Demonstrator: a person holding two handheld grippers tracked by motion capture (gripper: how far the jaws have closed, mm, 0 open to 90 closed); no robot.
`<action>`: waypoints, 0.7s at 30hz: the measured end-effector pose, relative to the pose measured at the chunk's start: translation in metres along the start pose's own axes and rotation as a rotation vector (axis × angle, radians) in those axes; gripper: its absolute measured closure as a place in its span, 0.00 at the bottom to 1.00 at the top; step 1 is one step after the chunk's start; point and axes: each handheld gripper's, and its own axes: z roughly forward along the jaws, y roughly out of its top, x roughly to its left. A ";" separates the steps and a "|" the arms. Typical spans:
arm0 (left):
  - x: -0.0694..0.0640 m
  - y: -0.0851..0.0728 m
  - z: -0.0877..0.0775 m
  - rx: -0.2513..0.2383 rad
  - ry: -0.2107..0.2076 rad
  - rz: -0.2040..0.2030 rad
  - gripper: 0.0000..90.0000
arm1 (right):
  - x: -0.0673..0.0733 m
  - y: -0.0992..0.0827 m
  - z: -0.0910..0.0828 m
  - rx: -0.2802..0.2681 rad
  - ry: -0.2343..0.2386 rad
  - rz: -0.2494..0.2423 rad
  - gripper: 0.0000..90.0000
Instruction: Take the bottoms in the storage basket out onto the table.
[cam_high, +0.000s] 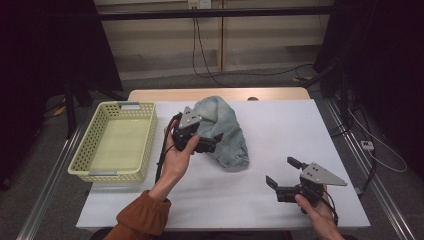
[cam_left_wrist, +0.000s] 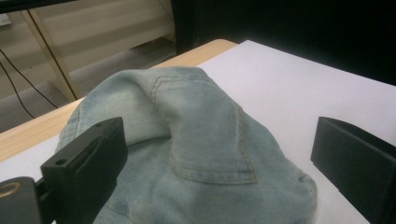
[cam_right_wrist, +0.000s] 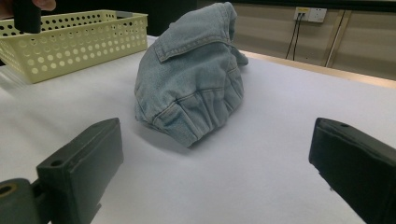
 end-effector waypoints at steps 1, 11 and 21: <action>0.000 0.000 -0.002 -0.004 0.000 0.002 0.04 | 0.000 0.000 0.000 0.000 0.000 0.000 0.03; 0.004 -0.003 -0.026 -0.023 0.007 0.041 0.04 | 0.001 0.000 0.000 0.001 -0.001 -0.002 0.03; 0.009 -0.004 -0.052 -0.051 0.038 0.062 0.04 | 0.000 0.000 0.000 0.002 -0.004 -0.004 0.03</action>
